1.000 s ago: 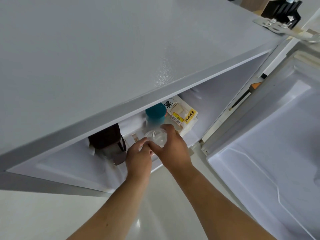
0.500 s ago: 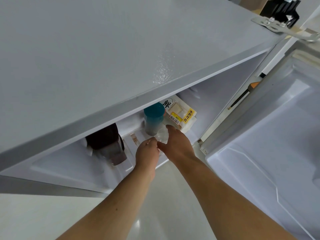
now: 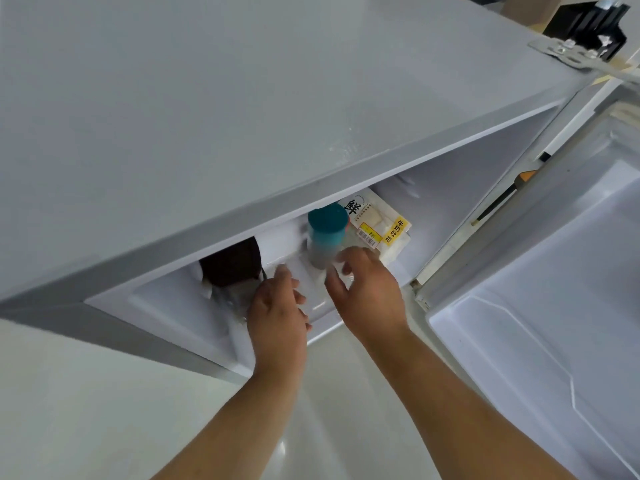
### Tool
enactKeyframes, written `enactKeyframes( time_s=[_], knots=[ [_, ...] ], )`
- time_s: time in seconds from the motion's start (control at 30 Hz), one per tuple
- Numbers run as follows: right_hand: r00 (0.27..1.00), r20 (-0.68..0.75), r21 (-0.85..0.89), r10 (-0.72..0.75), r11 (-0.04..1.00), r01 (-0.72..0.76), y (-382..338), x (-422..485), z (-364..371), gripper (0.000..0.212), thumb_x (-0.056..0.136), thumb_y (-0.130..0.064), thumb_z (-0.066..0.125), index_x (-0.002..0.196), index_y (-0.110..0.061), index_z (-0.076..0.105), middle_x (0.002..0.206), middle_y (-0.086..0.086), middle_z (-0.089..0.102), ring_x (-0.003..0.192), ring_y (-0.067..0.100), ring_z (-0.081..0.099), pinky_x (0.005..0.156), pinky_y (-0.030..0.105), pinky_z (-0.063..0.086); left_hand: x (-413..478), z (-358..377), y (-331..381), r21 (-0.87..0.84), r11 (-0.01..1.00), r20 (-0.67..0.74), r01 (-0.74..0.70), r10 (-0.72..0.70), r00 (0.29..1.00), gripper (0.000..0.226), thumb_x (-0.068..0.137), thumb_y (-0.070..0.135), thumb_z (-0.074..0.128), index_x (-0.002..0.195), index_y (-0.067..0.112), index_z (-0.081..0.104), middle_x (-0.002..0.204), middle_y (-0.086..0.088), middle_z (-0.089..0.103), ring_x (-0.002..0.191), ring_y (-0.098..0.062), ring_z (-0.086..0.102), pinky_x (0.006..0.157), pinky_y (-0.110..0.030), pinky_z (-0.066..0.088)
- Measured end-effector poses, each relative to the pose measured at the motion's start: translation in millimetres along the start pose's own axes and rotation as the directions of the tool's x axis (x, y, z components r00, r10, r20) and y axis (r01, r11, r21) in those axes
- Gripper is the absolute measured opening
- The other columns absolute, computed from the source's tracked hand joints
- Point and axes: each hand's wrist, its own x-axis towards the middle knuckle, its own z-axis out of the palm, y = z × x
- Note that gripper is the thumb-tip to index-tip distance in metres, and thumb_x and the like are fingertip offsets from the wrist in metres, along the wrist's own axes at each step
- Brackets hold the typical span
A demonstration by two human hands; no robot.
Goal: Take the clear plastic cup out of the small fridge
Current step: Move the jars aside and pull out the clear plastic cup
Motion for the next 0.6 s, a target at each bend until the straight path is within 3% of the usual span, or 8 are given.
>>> enactKeyframes(
  time_s=[0.07, 0.1, 0.2, 0.3, 0.37, 0.47, 0.6],
  knots=[
    [0.99, 0.139, 0.131, 0.011, 0.991, -0.03, -37.0, 16.5, 0.6, 0.02, 0.1, -0.045, 0.061, 0.096, -0.027, 0.067, 0.087, -0.013, 0.068, 0.075, 0.008, 0.065, 0.064, 0.023, 0.048, -6.1, -6.3, 15.2, -0.072, 0.997, -0.092, 0.029, -0.036, 0.995, 0.046, 0.089, 0.069, 0.051, 0.079, 0.03, 0.075, 0.068, 0.006, 0.07, 0.053, -0.006, 0.063, 0.044, -0.019, 0.05],
    [0.977, 0.215, 0.191, 0.017, 0.98, -0.059, -54.2, 25.8, 2.4, 0.024, 0.1, -0.046, 0.061, 0.094, -0.025, 0.069, 0.086, -0.012, 0.069, 0.076, 0.01, 0.066, 0.065, 0.026, 0.049, -6.8, -8.3, 22.1, -0.11, 0.992, -0.118, 0.06, -0.073, 0.99, 0.053, 0.089, 0.071, 0.049, 0.079, 0.026, 0.075, 0.066, 0.005, 0.069, 0.051, -0.007, 0.061, 0.043, -0.02, 0.049],
    [0.934, 0.357, 0.247, 0.025, 0.962, -0.12, -91.6, 43.7, 5.8, 0.037, 0.1, -0.046, 0.063, 0.091, -0.013, 0.076, 0.085, -0.001, 0.077, 0.073, 0.017, 0.071, 0.067, 0.035, 0.057, -4.0, -9.5, 36.7, -0.166, 0.974, -0.135, 0.152, -0.175, 0.975, 0.059, 0.098, 0.065, 0.046, 0.08, 0.015, 0.074, 0.066, 0.001, 0.071, 0.047, -0.011, 0.06, 0.041, -0.023, 0.05],
    [0.898, 0.437, 0.275, 0.048, 0.944, -0.184, -101.5, 46.7, 7.7, 0.035, 0.1, -0.036, 0.065, 0.073, -0.014, 0.068, 0.056, -0.003, 0.069, 0.045, 0.01, 0.065, 0.05, 0.025, 0.047, -1.5, -7.4, 42.7, -0.151, 0.97, -0.129, 0.189, -0.209, 0.969, 0.054, 0.103, 0.054, 0.046, 0.08, 0.014, 0.073, 0.073, -0.003, 0.075, 0.043, -0.012, 0.058, 0.039, -0.021, 0.049],
    [0.894, 0.445, 0.312, 0.06, 0.925, -0.218, -103.4, 46.5, 5.5, 0.031, 0.101, -0.028, 0.064, 0.076, -0.01, 0.068, 0.06, 0.003, 0.073, 0.044, 0.016, 0.066, 0.049, 0.027, 0.051, -0.4, -6.1, 45.6, -0.137, 0.973, -0.111, 0.187, -0.203, 0.973, 0.047, 0.105, 0.048, 0.046, 0.091, 0.011, 0.072, 0.085, -0.008, 0.078, 0.046, -0.013, 0.061, 0.04, -0.022, 0.05],
    [0.909, 0.408, 0.329, 0.08, 0.917, -0.228, -104.3, 44.7, -4.9, 0.027, 0.101, -0.023, 0.062, 0.089, 0.0, 0.071, 0.076, 0.017, 0.078, 0.062, 0.031, 0.077, 0.063, 0.042, 0.066, -2.8, -3.2, 50.2, -0.11, 0.984, -0.091, 0.138, -0.148, 0.985, 0.037, 0.106, 0.042, 0.049, 0.101, 0.012, 0.071, 0.089, -0.004, 0.077, 0.053, -0.015, 0.061, 0.04, -0.021, 0.049],
    [0.937, 0.318, 0.367, 0.146, 0.892, -0.264, -87.3, 46.2, -27.7, 0.029, 0.099, -0.022, 0.063, 0.074, -0.008, 0.066, 0.054, 0.003, 0.072, 0.047, 0.017, 0.072, 0.046, 0.025, 0.056, -10.2, 13.0, 56.9, -0.07, 0.996, 0.044, 0.063, -0.06, 0.997, 0.043, 0.104, 0.037, 0.051, 0.072, 0.024, 0.076, 0.07, 0.006, 0.077, 0.048, -0.008, 0.06, 0.042, -0.021, 0.048]
  ],
)
